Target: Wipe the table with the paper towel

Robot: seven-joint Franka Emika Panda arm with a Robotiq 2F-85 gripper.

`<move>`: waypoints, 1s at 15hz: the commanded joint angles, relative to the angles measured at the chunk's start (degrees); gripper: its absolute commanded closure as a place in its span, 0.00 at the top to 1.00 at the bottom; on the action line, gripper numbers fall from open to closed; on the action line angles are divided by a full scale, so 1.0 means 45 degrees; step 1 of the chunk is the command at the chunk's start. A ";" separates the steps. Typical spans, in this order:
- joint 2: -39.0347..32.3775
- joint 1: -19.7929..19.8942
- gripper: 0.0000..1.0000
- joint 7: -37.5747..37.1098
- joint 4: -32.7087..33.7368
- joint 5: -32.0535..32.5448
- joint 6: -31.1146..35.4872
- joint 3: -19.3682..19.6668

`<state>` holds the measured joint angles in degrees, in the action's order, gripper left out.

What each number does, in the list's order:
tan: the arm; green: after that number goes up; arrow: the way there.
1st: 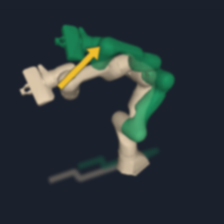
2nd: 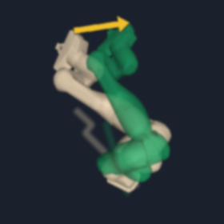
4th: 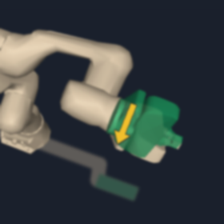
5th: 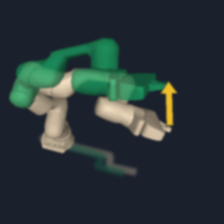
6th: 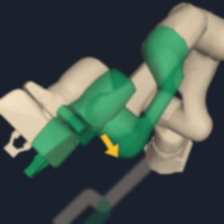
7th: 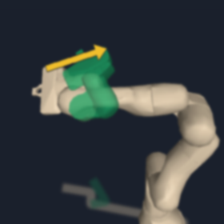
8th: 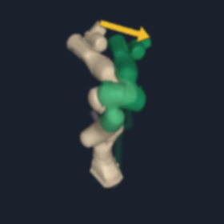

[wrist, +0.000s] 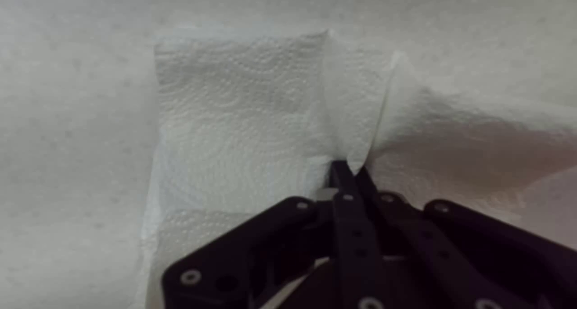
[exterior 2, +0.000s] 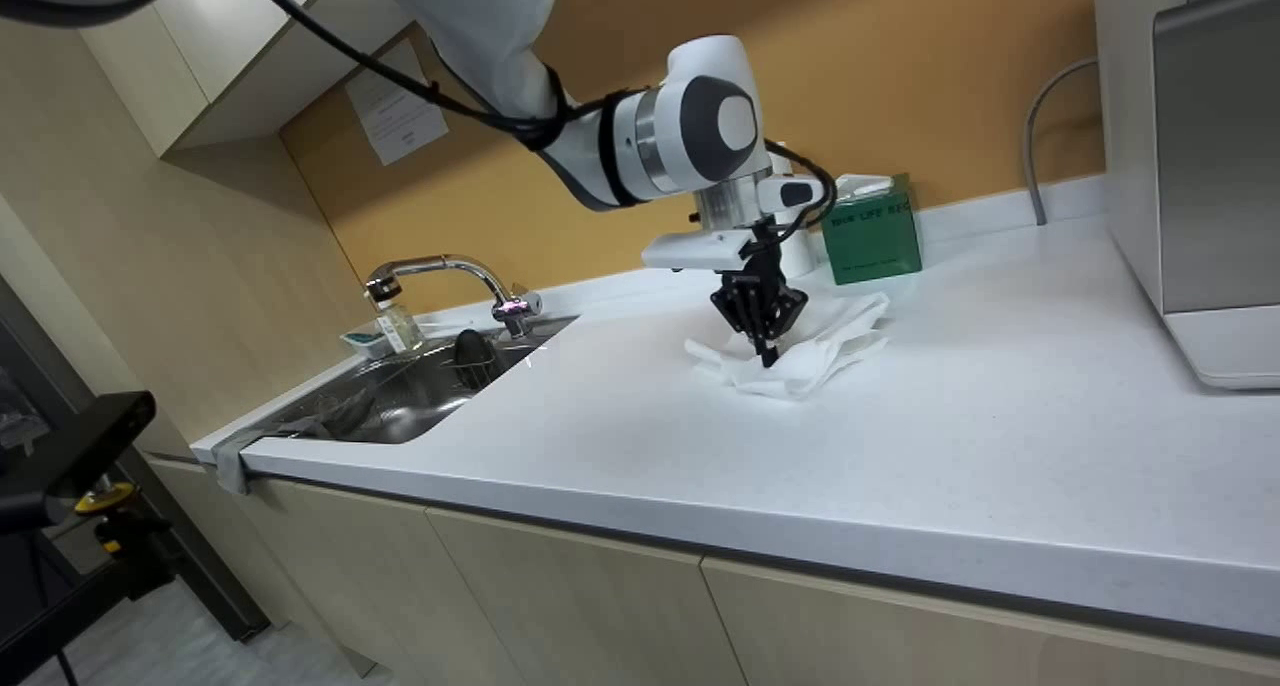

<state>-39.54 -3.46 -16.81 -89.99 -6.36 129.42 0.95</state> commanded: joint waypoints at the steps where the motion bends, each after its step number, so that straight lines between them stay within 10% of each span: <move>1: -0.0824 -0.0274 0.01 0.1102 0.0651 -0.0025 -0.0687 -0.0728; 15: 0.3558 -0.0467 0.01 0.0426 -0.6201 0.0264 -0.0365 -0.0031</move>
<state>-27.39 -6.33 -10.84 -108.95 -6.56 123.58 -1.68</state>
